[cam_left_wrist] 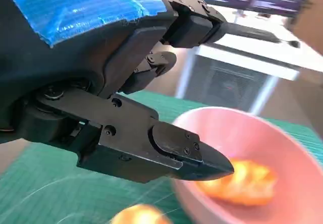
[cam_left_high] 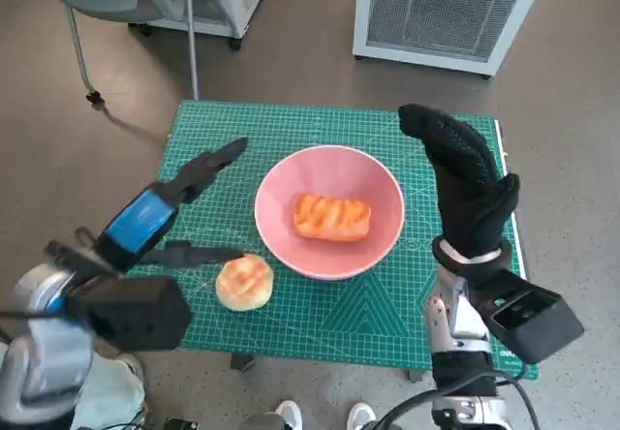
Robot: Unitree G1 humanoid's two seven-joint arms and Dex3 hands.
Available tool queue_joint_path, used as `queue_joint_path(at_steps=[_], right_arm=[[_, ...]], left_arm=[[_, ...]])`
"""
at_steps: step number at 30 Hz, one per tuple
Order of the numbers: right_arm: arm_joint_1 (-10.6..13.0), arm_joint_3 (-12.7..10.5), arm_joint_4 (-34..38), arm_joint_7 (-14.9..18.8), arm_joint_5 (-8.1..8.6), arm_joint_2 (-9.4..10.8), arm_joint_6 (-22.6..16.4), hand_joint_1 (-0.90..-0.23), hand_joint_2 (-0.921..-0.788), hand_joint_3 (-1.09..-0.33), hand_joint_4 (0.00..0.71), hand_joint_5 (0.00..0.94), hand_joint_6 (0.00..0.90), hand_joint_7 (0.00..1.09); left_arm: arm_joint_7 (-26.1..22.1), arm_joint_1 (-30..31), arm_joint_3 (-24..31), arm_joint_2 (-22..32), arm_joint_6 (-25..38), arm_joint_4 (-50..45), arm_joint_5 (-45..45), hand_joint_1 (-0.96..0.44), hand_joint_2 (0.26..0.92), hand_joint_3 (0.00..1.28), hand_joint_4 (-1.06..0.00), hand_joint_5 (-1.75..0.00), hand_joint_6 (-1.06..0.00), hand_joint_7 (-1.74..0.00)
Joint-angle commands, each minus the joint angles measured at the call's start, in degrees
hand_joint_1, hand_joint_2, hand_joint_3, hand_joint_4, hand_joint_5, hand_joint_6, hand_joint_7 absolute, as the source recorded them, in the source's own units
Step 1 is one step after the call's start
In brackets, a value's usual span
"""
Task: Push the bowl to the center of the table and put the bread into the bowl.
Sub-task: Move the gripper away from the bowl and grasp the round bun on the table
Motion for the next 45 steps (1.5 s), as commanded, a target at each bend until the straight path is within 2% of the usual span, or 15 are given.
queue_joint_path(at_steps=[1, 8, 15, 25, 34, 45], right_arm=[[1.1, 0.3, 0.4, 0.4, 0.35, 0.2, 0.7, -0.508, -0.921, -0.807, 0.26, 0.001, -0.001, 0.68], [0.6, 0.2, 1.2, 1.0, 0.74, -0.1, 0.9, -0.513, -0.921, -0.802, 0.261, 0.002, -0.001, 0.68], [0.1, 0.1, 1.4, 1.7, 1.27, -0.3, 1.6, -0.514, -0.921, -0.798, 0.262, 0.003, -0.001, 0.68], [0.1, 0.2, 1.0, 2.9, 2.03, -0.5, 2.7, -0.514, -0.921, -0.796, 0.263, 0.003, -0.001, 0.68], [0.2, -0.1, 0.7, 3.8, 2.7, -0.7, 3.3, -0.51, -0.921, -0.798, 0.262, 0.002, -0.001, 0.67], [0.7, -0.4, 0.3, 3.7, 1.98, -0.7, 2.6, -0.504, -0.921, -0.811, 0.262, 0.003, -0.001, 0.67]], left_arm=[[0.5, 5.0, 1.8, 0.8, 0.2, -2.6, -0.3, -0.14, 0.792, 0.0, -0.08, -0.01, -0.24, -0.08], [-1.5, 9.6, 1.6, 1.2, 5.4, -6.1, 1.8, 0.03, 0.773, 0.0, -0.11, -0.01, -0.28, -0.06], [-3.2, 10.6, -1.2, 1.1, 10.9, -7.0, 4.5, 0.08, 0.77, 0.0, -0.11, 0.0, -0.27, -0.04], [-3.9, 8.8, -6.2, 0.5, 14.4, -4.4, 6.5, 0.0, 0.74, 0.0, -0.1, 0.0, -0.25, -0.01], [-3.2, 5.4, -11.4, 0.1, 16.6, 1.0, 9.2, -0.04, 0.739, 0.0, -0.12, -0.01, -0.27, -0.02], [-3.6, 1.2, -17.0, -1.3, 20.1, 7.5, 12.3, -0.08, 0.737, 0.0, -0.16, -0.01, -0.29, -0.02]])
